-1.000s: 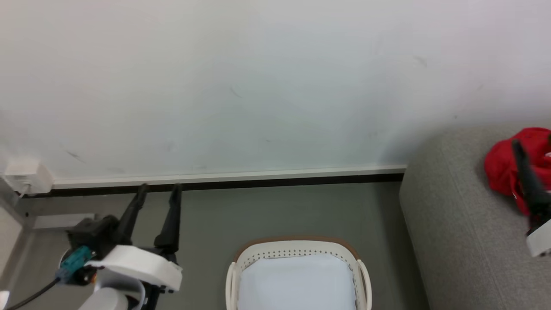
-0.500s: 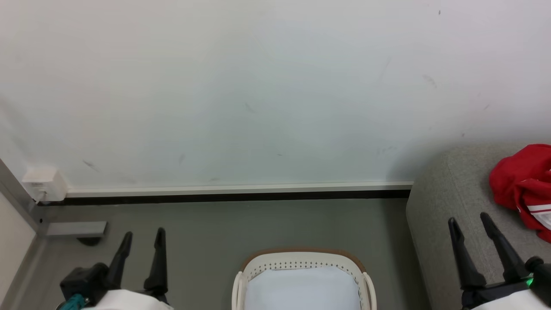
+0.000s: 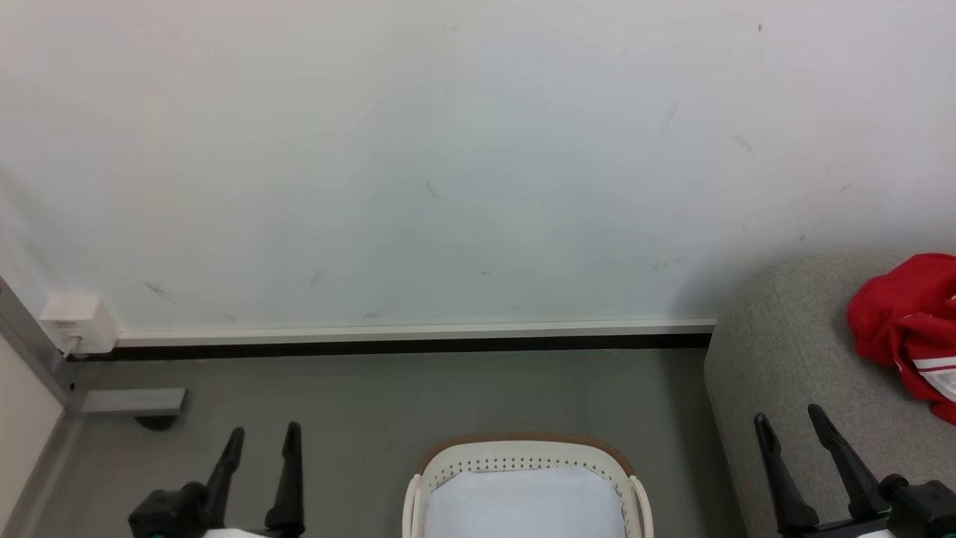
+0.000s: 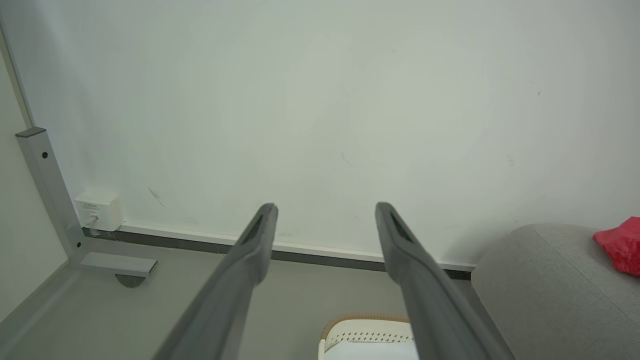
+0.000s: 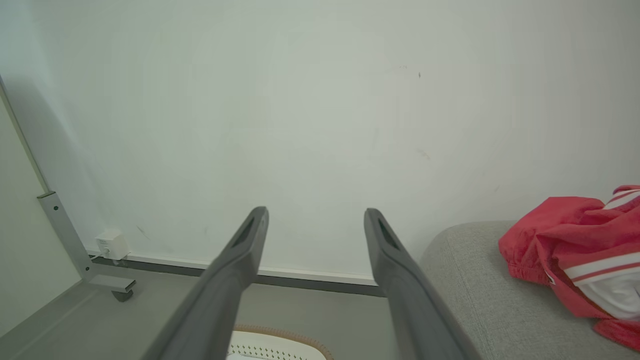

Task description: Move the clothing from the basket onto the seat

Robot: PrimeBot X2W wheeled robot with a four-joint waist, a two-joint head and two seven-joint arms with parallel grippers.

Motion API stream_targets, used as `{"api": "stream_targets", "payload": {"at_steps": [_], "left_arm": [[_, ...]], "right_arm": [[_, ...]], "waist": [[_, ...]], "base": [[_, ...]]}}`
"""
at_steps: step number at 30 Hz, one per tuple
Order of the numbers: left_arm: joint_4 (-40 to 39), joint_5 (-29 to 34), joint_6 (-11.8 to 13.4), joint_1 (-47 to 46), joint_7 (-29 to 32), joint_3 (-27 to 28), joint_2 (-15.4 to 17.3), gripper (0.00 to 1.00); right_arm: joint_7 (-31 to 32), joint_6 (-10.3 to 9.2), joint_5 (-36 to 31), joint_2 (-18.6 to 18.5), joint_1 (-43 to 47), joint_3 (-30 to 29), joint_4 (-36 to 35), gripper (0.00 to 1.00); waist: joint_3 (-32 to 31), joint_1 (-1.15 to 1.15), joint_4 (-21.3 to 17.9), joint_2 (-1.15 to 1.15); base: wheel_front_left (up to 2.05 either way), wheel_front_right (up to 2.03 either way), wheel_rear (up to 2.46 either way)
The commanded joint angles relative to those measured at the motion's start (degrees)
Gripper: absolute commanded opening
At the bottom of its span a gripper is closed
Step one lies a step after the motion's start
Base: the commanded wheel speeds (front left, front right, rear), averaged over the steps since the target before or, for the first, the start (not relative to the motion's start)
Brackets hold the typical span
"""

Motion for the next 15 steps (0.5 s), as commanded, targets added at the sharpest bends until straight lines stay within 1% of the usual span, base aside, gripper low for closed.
{"api": "stream_targets", "payload": {"at_steps": [1,4,14,15], "left_arm": [[0.3,1.0,-0.4,0.4,0.0,0.5,-0.2,1.00],[0.9,1.9,-1.6,0.0,0.0,1.9,-1.2,1.00],[2.8,4.0,-4.5,-0.3,0.0,4.9,-3.3,1.00],[2.9,3.5,-4.5,-0.1,0.0,4.8,-3.3,0.00]], "right_arm": [[-0.3,-0.13,0.4,0.2,-0.3,-0.2,0.3,1.00],[-0.4,-0.13,0.6,0.2,-0.7,-0.3,0.5,1.00],[-0.5,-0.13,1.2,-0.1,-0.7,0.2,0.9,1.00],[-0.2,0.00,1.0,0.1,0.0,0.3,0.9,0.00]], "waist": [[0.0,0.00,0.0,0.00],[0.0,0.00,0.0,0.00],[-0.2,0.00,0.0,0.00],[-0.2,0.00,0.0,0.00]], "base": [[0.00,0.00,0.00],[0.00,0.00,0.00],[0.00,0.00,0.00],[0.00,0.00,0.00]]}}
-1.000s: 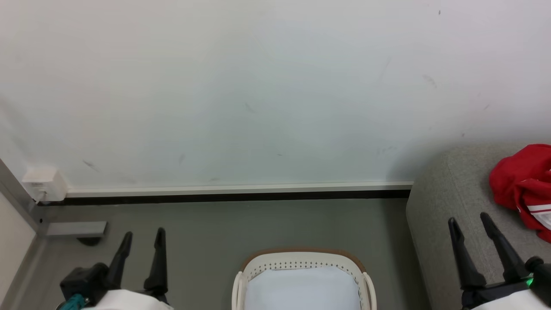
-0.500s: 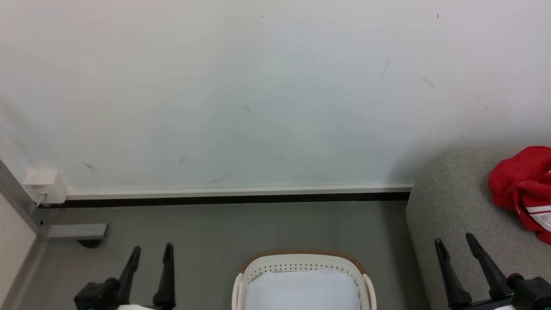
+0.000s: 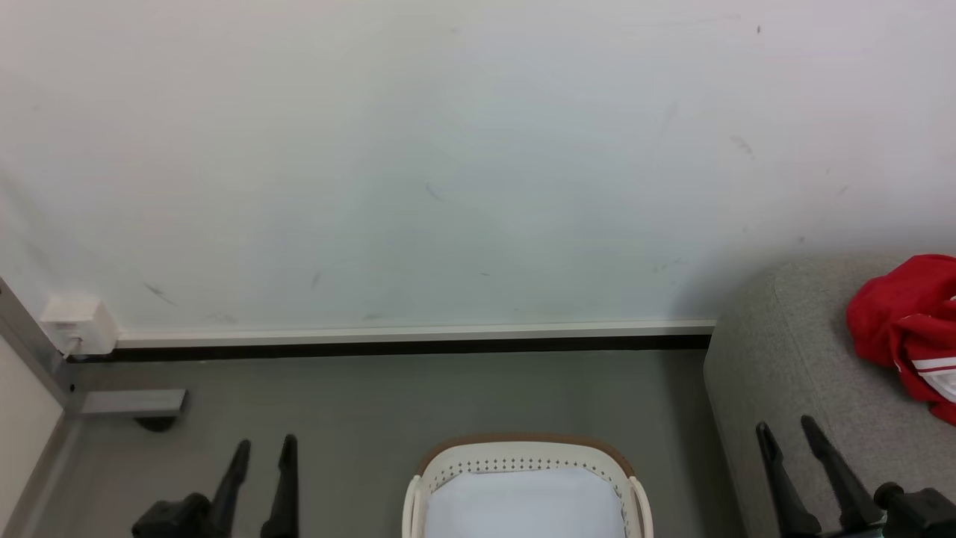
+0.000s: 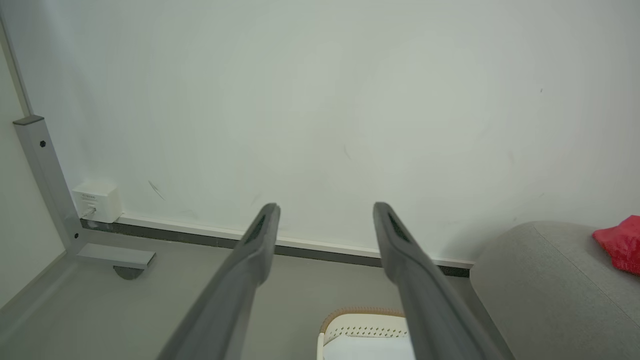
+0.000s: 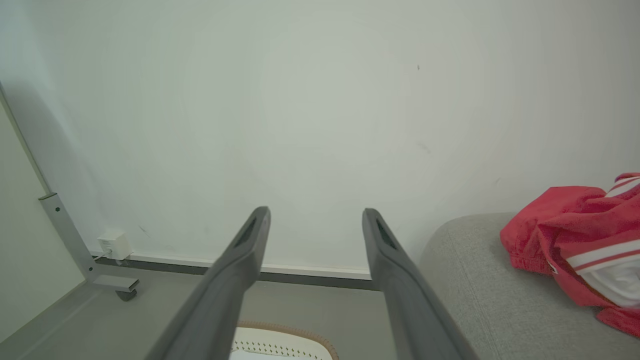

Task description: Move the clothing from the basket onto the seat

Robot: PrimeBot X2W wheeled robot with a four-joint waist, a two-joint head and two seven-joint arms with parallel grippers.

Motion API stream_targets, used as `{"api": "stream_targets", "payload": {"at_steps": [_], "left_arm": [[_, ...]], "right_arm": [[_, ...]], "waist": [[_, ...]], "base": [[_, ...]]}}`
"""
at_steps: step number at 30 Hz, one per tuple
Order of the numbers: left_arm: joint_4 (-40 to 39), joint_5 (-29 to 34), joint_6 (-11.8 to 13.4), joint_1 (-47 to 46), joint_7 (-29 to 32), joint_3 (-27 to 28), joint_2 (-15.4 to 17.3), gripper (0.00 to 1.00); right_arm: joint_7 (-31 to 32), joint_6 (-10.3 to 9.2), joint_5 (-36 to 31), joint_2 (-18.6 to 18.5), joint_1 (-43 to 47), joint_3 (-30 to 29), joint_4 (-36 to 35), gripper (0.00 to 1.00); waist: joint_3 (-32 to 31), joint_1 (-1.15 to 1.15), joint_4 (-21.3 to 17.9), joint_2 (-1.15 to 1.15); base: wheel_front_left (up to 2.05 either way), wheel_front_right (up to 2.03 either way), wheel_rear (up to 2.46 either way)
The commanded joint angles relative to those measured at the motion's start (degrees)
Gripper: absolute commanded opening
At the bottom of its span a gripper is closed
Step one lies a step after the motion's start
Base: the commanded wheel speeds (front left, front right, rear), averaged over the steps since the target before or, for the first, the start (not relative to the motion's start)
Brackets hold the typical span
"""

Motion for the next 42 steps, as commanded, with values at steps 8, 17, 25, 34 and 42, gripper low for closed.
{"api": "stream_targets", "payload": {"at_steps": [8,17,25,34,42], "left_arm": [[1.1,-6.4,-0.5,-0.6,2.4,1.4,-0.6,0.00],[0.5,-15.1,-1.1,-1.0,4.6,2.3,-1.0,0.00],[0.2,-22.0,-1.5,-1.5,6.5,3.2,-1.4,0.00],[-0.1,-28.2,-1.9,-1.9,8.3,4.1,-1.6,0.00],[-0.2,-34.6,-2.3,-2.4,10.1,5.0,-1.9,0.00]], "right_arm": [[1.9,-0.01,6.1,1.0,0.0,-1.4,0.7,0.00],[4.3,-0.01,14.0,1.9,-0.7,-3.3,0.9,0.00],[6.2,-0.02,20.3,2.6,-1.3,-4.9,1.0,0.00],[7.9,-0.03,26.1,3.4,-1.7,-6.3,1.1,0.00],[9.8,-0.04,32.0,4.1,-2.2,-7.8,1.2,0.00]], "waist": [[0.2,0.00,0.1,0.00],[0.5,0.00,0.3,0.00],[0.8,0.00,0.5,0.00],[1.0,0.00,0.7,0.00],[1.3,0.00,0.9,0.00]], "base": [[0.00,0.00,0.00],[0.00,0.00,0.00],[0.00,0.00,0.00],[0.00,0.00,0.00],[0.00,0.00,0.00]]}}
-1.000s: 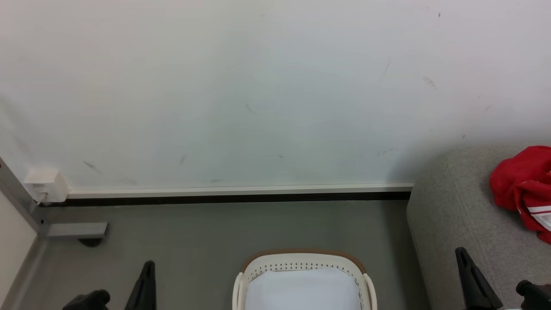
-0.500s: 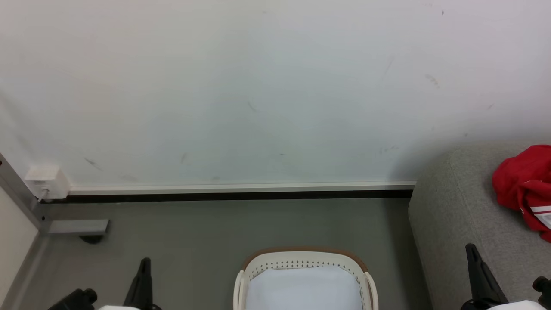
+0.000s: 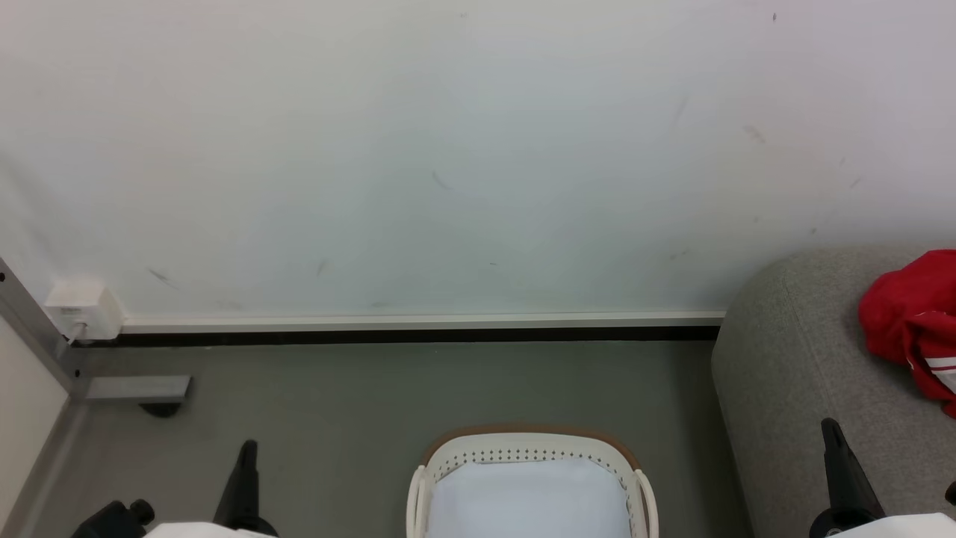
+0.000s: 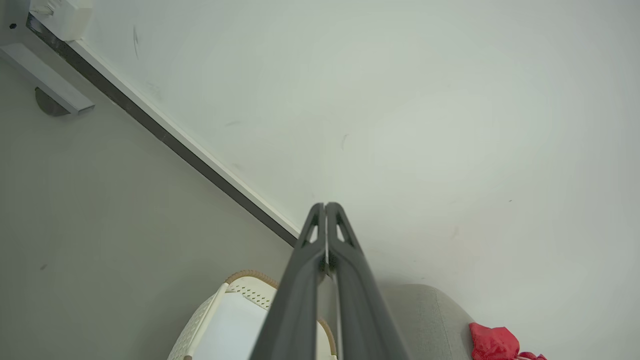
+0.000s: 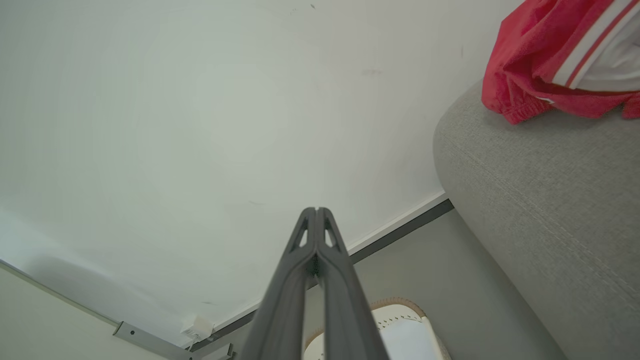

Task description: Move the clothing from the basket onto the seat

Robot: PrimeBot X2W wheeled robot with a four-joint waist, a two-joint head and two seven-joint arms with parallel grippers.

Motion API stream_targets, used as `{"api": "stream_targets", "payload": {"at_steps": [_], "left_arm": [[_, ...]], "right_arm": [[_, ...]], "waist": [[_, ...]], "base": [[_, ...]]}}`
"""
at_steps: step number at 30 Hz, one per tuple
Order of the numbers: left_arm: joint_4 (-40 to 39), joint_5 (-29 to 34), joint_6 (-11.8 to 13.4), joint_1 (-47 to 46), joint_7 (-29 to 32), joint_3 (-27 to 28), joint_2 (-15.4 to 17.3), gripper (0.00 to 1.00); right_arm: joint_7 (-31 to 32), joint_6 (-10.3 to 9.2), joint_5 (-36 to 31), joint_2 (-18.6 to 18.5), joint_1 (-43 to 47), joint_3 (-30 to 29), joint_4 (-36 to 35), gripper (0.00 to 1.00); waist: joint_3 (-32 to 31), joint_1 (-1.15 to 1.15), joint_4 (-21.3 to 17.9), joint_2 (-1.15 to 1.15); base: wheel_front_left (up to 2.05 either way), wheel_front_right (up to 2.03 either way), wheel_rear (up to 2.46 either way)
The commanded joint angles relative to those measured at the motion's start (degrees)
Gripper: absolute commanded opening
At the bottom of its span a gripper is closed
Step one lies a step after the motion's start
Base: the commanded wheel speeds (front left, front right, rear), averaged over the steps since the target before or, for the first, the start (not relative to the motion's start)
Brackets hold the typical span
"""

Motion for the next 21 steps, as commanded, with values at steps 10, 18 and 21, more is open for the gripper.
{"api": "stream_targets", "payload": {"at_steps": [10,18,21], "left_arm": [[-1.1,-7.2,-0.7,-2.0,2.0,1.4,-0.1,0.00],[-1.1,-11.9,-1.0,-2.3,3.4,2.1,-0.3,0.00],[-1.2,-13.8,-1.2,-2.5,3.9,2.4,-0.4,0.00]], "right_arm": [[1.9,-0.05,6.8,0.4,-2.2,-1.9,-0.5,0.00],[3.3,-0.05,11.2,1.0,-2.7,-3.0,-0.4,0.00],[3.7,-0.06,12.8,1.2,-2.8,-3.4,-0.4,0.00]], "waist": [[0.3,-0.01,0.2,0.00],[0.6,-0.01,0.4,0.00],[0.7,-0.01,0.5,0.00]], "base": [[0.00,0.00,0.00],[0.00,0.00,0.00],[0.00,0.00,0.00]]}}
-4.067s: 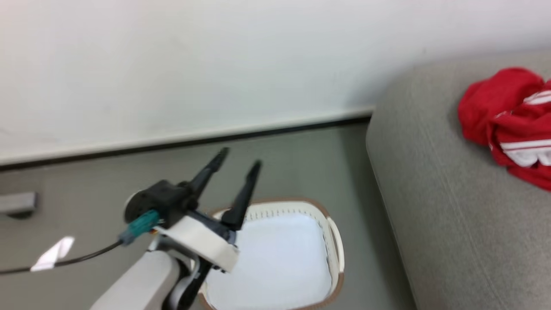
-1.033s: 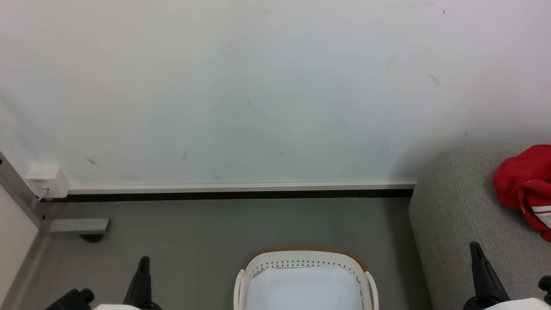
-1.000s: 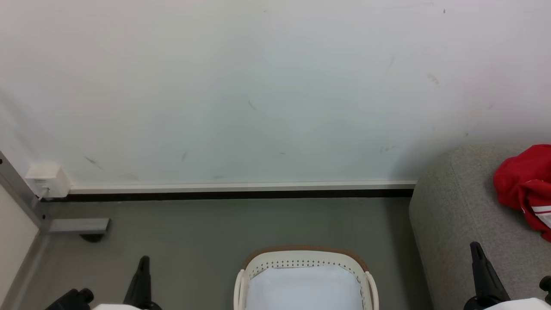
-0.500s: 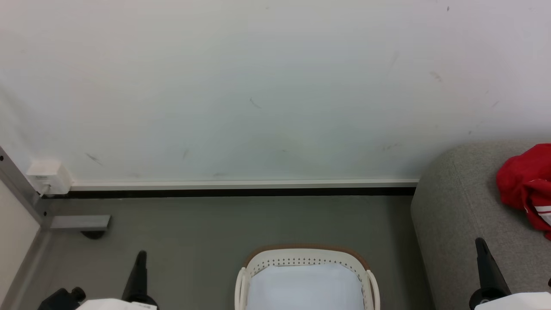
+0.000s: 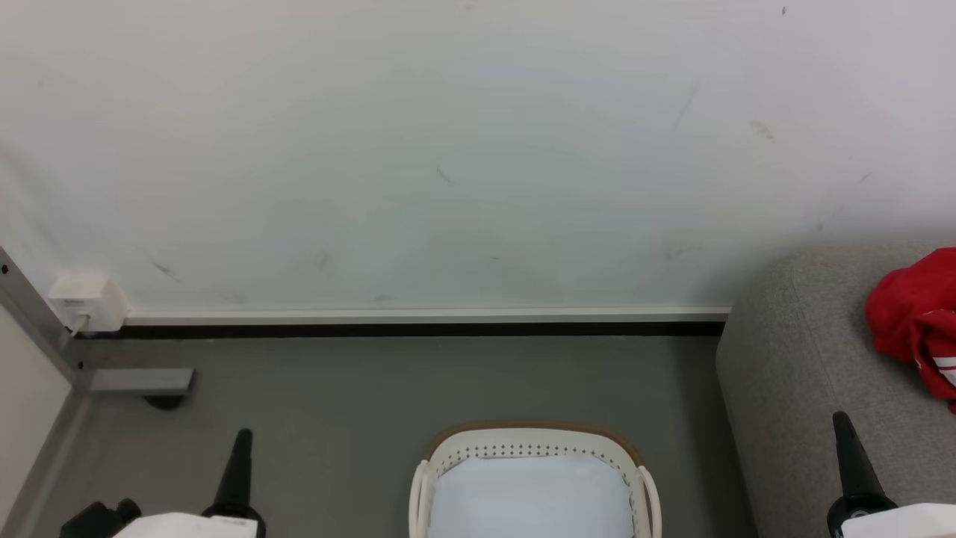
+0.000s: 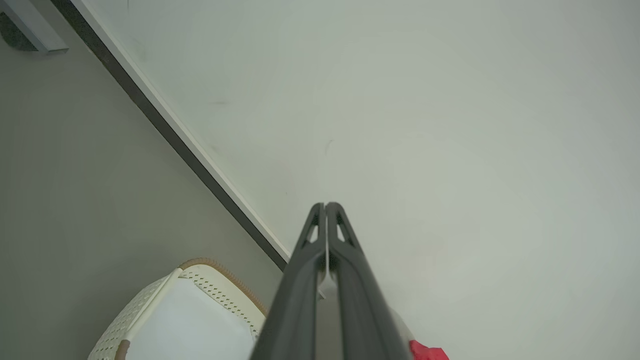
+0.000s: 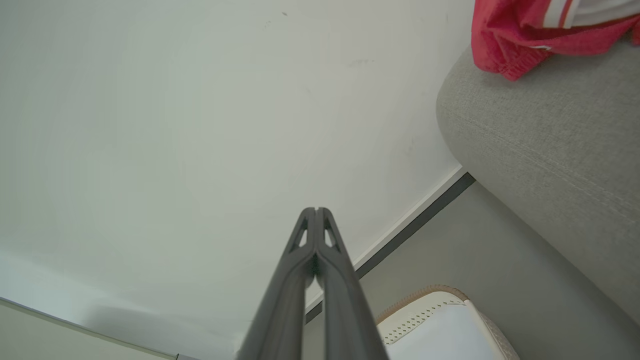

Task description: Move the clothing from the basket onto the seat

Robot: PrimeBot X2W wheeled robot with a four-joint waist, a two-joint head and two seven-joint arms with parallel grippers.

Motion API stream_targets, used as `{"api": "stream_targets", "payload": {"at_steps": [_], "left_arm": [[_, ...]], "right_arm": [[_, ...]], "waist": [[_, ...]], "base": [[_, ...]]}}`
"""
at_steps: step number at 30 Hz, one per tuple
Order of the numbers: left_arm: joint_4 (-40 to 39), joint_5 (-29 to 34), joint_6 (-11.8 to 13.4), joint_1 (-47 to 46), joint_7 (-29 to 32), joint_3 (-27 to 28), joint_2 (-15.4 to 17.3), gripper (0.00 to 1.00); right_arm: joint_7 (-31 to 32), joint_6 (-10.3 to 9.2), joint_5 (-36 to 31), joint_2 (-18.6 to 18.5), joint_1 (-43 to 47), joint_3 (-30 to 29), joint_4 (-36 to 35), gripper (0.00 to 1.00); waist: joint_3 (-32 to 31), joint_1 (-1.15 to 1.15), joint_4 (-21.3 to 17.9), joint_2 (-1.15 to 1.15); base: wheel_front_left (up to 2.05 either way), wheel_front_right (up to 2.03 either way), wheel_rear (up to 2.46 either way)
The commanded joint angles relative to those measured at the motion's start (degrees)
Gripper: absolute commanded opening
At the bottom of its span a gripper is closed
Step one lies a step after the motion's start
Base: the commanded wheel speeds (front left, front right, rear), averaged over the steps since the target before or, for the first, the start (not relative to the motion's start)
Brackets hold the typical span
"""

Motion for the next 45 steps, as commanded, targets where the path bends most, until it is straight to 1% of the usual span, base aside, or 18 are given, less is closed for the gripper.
{"api": "stream_targets", "payload": {"at_steps": [1,21,45], "left_arm": [[-0.6,-1.7,-0.4,-1.4,0.3,0.4,0.0,0.00],[-0.8,-12.0,-1.1,-2.1,3.3,2.0,-0.5,0.00],[-1.0,-22.1,-1.7,-2.8,6.3,3.5,-0.9,0.00]], "right_arm": [[0.3,-0.06,1.3,0.0,-1.7,-0.6,-0.4,0.00],[3.3,-0.08,10.7,1.2,-2.4,-2.9,-0.2,0.00],[6.2,-0.10,19.8,2.4,-2.9,-5.4,0.0,0.00]], "waist": [[0.0,-0.01,0.0,0.00],[0.7,-0.01,0.5,0.00],[1.5,-0.01,1.0,0.00]], "base": [[0.00,0.00,0.00],[0.00,0.00,0.00],[0.00,0.00,0.00]]}}
